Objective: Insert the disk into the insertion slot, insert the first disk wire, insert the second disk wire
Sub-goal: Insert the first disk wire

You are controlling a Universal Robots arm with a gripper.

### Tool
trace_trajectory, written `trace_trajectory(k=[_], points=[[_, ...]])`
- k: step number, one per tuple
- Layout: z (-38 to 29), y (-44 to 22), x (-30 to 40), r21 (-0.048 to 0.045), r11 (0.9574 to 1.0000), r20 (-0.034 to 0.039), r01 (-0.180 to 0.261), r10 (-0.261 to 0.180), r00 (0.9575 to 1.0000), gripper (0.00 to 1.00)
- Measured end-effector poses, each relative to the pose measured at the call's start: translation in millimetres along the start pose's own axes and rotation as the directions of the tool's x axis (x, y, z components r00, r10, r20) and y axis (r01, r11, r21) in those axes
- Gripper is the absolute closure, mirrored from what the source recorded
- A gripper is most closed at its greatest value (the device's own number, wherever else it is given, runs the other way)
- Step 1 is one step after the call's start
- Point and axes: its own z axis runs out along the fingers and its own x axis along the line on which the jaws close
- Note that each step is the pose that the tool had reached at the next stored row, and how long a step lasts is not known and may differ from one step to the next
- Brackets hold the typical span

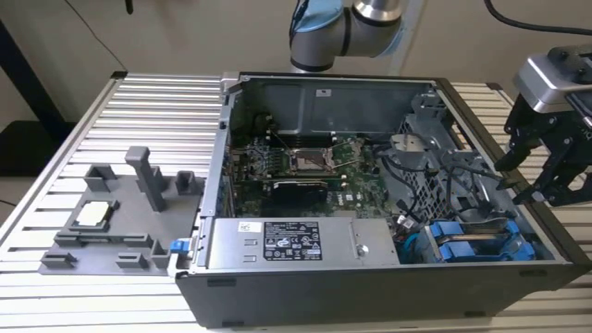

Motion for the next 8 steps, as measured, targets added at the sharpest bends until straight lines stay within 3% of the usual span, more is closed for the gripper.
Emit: trace_trajectory(k=[8], points=[[0.0, 0.0, 0.0, -0.0017, 1.0, -0.0038, 0.0, 0.0, 1.0, 0.47]])
